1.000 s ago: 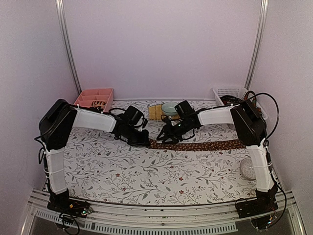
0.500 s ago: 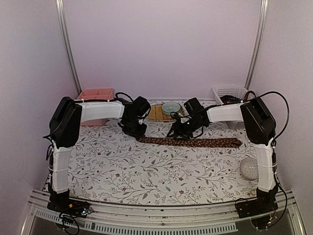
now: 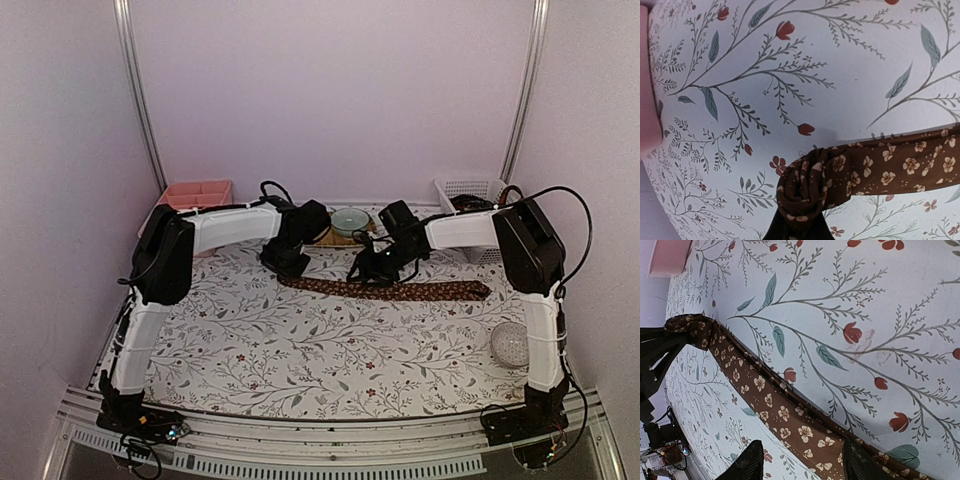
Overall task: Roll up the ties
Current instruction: Roll the tie at the center of the board.
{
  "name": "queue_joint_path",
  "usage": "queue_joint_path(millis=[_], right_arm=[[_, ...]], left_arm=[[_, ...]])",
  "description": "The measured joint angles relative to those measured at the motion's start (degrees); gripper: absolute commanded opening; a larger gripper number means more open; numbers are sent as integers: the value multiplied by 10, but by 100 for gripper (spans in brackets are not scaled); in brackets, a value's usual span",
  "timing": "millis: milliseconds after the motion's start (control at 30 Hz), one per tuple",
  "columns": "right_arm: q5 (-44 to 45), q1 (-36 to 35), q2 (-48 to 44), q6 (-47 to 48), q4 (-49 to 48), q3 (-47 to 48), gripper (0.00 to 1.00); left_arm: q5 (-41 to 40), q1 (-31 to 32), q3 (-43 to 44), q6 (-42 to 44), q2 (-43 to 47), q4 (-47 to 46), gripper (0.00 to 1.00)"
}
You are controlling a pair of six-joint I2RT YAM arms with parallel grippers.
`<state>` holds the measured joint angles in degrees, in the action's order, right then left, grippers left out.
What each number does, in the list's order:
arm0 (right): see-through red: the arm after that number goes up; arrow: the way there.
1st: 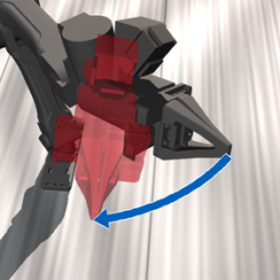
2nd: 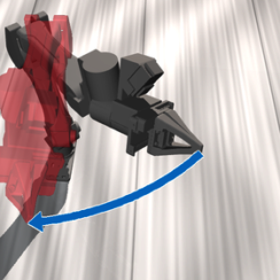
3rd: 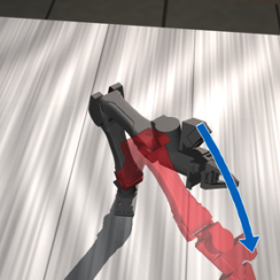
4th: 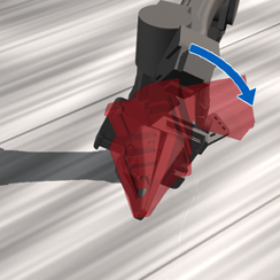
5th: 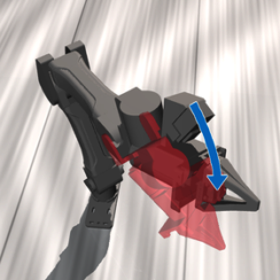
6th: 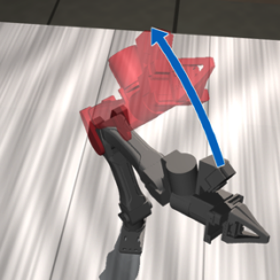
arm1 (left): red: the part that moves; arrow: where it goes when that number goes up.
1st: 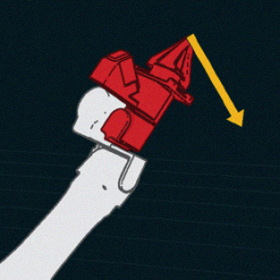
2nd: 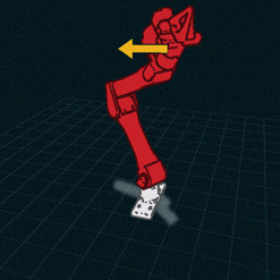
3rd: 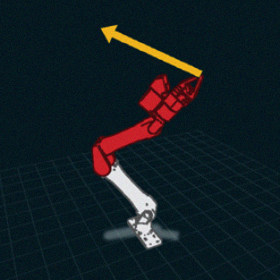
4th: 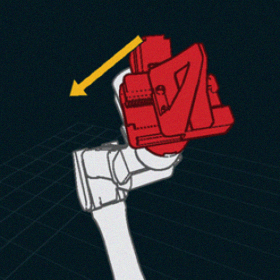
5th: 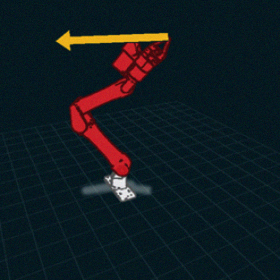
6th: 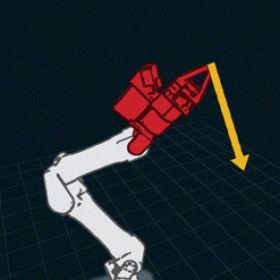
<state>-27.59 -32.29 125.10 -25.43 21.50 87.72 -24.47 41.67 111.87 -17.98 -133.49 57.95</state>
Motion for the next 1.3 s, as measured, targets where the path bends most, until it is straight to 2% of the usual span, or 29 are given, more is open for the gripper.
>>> queue_joint_path(millis=[500,833,1067,1300], right_arm=[[-10,0,0,-8,1,0,54],[-16,0,0,-19,-1,-2,54],[-41,5,-14,-64,-54,-47,54],[-45,6,-15,-96,-60,-50,55]], left_arm=[[-123,56,102,-22,-88,113,1],[-145,67,164,-32,-118,138,2],[-155,79,193,-33,-138,144,2],[-158,94,202,-35,-154,148,4]])
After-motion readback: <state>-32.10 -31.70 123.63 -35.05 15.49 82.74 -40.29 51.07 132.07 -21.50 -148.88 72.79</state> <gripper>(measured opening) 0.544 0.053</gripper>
